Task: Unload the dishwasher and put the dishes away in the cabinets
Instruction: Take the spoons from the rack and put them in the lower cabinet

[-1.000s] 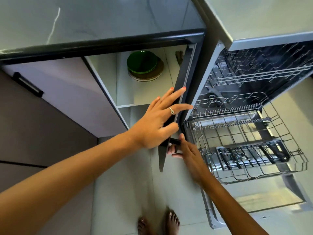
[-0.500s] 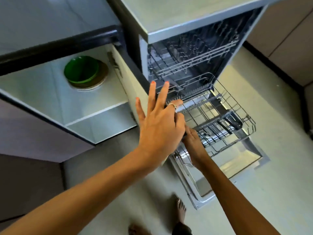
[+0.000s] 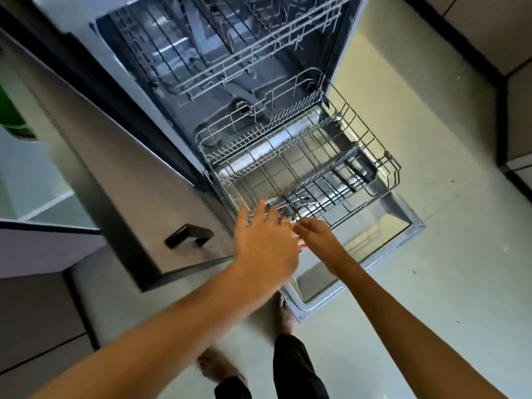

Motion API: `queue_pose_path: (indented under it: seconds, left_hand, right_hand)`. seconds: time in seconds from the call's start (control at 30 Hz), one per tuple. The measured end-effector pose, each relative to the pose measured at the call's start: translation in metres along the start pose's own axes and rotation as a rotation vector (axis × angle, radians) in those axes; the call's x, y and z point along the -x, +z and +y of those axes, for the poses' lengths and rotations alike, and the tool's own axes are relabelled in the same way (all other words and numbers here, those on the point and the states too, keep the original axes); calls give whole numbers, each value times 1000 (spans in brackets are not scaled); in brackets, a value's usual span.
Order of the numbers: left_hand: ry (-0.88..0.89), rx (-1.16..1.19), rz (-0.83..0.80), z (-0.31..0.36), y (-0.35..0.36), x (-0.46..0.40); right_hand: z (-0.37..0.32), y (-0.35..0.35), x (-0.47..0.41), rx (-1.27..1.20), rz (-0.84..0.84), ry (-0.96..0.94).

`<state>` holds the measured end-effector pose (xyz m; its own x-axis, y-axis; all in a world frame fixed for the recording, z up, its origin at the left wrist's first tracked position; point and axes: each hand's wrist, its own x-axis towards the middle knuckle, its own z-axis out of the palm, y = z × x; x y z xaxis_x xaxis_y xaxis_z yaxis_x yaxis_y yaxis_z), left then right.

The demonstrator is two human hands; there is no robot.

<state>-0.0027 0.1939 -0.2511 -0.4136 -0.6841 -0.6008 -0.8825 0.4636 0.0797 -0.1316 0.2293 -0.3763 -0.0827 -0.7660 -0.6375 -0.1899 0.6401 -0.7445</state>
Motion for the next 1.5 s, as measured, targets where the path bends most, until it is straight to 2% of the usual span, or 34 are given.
queue_pose_path:
  seconds: [0.1,0.2,0.3,0.4,0.63,0.9,1.2,1.5]
  left_hand:
    - [-59,56,-135,2,32,-40]
    - [-92,53,-152,1,53,-73]
    - [-114,35,-152,1,71,-100]
    - [-147,-10,-152,-1,85,-122]
    - [-185,10,-165,1,116,-150]
    - [-230,75,-143,-8,136,-164]
    - [-224,114,-163,-8,152,-173]
    - [-242,176,-177,-6,159,-173]
  right_hand:
    - [30,-29,-18,185,-37,106]
    - [53,-48,-46,474,-131,199]
    - [70,-55,-75,712,-201,188]
    - [78,-58,-96,803,-144,122]
    - [80,-53,-145,942,-70,-6]
    - [93,-37,-186,915,-58,-31]
    - [105,-21,-197,981,113,-124]
    - [123,-38,-197,979,23,-255]
